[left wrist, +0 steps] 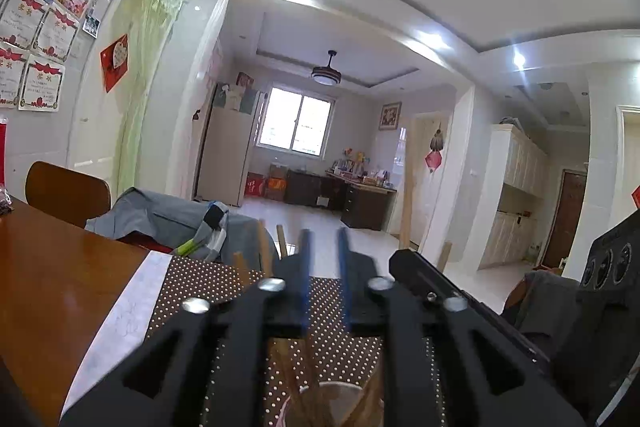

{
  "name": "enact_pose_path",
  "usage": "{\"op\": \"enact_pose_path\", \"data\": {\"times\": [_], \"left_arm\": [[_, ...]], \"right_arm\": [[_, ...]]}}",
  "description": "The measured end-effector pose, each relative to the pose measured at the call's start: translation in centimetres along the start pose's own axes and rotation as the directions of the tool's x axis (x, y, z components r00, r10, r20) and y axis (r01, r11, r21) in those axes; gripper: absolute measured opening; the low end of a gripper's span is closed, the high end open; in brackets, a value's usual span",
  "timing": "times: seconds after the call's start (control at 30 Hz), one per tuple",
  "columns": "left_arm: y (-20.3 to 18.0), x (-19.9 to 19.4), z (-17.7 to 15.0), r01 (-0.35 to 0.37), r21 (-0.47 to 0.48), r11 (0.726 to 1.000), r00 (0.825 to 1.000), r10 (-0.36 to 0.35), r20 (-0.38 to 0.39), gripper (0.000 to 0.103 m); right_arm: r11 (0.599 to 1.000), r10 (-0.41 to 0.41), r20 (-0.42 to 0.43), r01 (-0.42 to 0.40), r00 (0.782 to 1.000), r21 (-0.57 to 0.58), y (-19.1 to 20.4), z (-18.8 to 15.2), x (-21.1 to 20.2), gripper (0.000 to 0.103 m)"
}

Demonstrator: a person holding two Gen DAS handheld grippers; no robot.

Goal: Organize utensils
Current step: 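Lift both chopsticks into the pink cup and open both grippers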

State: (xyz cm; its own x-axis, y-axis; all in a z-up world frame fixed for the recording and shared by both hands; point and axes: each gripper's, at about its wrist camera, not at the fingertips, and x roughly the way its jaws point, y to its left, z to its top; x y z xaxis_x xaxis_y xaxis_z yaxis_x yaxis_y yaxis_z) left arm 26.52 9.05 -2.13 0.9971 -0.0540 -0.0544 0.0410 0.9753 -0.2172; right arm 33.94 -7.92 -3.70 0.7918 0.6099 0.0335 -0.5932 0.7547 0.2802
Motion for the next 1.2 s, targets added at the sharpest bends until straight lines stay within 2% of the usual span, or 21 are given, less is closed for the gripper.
{"op": "enact_pose_path", "data": {"times": [0.27, 0.67, 0.77, 1.07, 1.2], "left_arm": [[0.5, -1.5, 0.0, -0.019, -0.003, 1.0, 0.999, 0.019, -0.035, 0.028], [0.5, -2.8, -0.9, -0.042, 0.026, 0.999, 0.992, 0.045, -0.119, 0.03], [0.4, -3.2, -1.3, -0.041, 0.029, 0.999, 0.989, 0.045, -0.144, 0.037], [0.3, -4.4, -2.2, -0.056, 0.046, 0.997, 0.978, 0.064, -0.201, 0.042], [0.1, -5.3, -2.3, -0.057, 0.05, 0.997, 0.974, 0.067, -0.217, 0.043]], "right_arm": [[1.0, -0.021, -0.023, 0.02, 1.0, -0.02, 0.4, -0.1, -1.4, 0.007], [0.999, -0.044, -0.084, 0.041, 0.995, -0.036, 0.8, -1.1, -3.4, 0.007], [0.998, -0.047, -0.101, 0.043, 0.994, -0.041, 1.0, -1.3, -3.7, 0.007], [0.998, -0.055, -0.185, 0.048, 0.981, -0.042, 1.3, -2.5, -4.2, 0.007], [0.996, -0.088, -0.207, 0.082, 0.974, -0.035, 1.1, -2.7, -4.8, 0.009]]}}
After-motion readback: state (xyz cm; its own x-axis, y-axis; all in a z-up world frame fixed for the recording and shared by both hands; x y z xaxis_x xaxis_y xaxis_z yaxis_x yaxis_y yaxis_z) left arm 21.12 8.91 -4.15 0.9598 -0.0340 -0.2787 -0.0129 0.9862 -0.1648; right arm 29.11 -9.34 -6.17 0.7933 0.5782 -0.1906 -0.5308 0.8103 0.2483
